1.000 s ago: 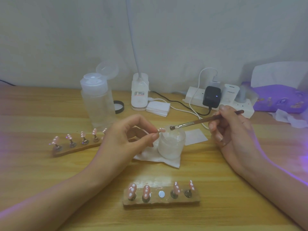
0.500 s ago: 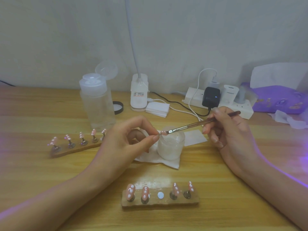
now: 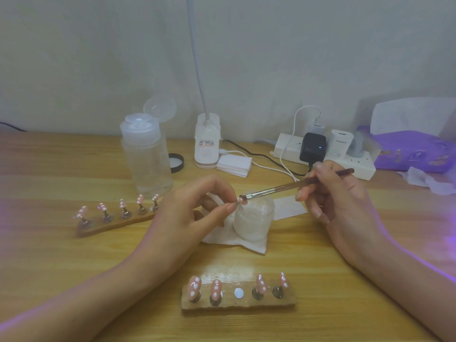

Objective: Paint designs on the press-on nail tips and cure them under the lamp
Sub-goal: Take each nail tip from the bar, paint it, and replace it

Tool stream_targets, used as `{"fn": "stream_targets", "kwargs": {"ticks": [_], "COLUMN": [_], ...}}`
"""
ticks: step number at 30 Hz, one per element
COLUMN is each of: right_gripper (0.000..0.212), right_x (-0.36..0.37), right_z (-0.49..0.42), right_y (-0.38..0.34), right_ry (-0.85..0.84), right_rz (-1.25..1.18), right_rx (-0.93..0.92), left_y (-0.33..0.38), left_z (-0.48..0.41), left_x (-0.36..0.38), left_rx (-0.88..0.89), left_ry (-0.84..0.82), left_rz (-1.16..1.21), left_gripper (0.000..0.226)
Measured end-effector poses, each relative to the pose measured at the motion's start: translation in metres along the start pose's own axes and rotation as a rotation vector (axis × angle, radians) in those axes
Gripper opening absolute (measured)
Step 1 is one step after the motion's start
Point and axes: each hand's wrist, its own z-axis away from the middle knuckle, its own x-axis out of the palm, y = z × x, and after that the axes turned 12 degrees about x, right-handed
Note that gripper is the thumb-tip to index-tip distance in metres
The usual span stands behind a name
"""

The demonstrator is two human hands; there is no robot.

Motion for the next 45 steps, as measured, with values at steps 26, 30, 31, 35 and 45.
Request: {"fn": "stream_targets", "kwargs": {"ticks": [26, 30, 31, 35, 45], "right_gripper": [0.023, 0.025, 0.024, 0.023, 0.023], "right_x": [-0.0018, -0.0014, -0.001, -0.0017, -0.0019], "right_z": [-0.0011, -0.0005, -0.0008, -0.0019, -0.0005], "right_y": [0.0001, -0.0002, 0.0003, -0.0004, -0.0006], "right_ry": [0.014, -0.028, -0.028, 0.013, -0.012], "right_rz": [-0.028, -0.02, -0.002, -0.035, -0.038], "right_rx": [-0.013, -0.027, -0.03, -0.011, -0.016], "left_y": [0.0013, 0.0004, 0.0005, 0.0002, 0.0006], "left_z": [0.0011, 0.0009, 0.0009, 0.0004, 0.0007], "left_x": [-0.0004, -0.0003, -0.0003, -0.0004, -0.0003], "left_rx": [0.019, 0.018, 0.015, 0.024, 0.028], "left_ry": [0.014, 0.011, 0.01, 0.006, 0.012], "left_rz": [0.021, 0.011, 0.01, 0.011, 0.029], "left_gripper": [0.017, 0.018, 0.018, 0.017, 0.009]}}
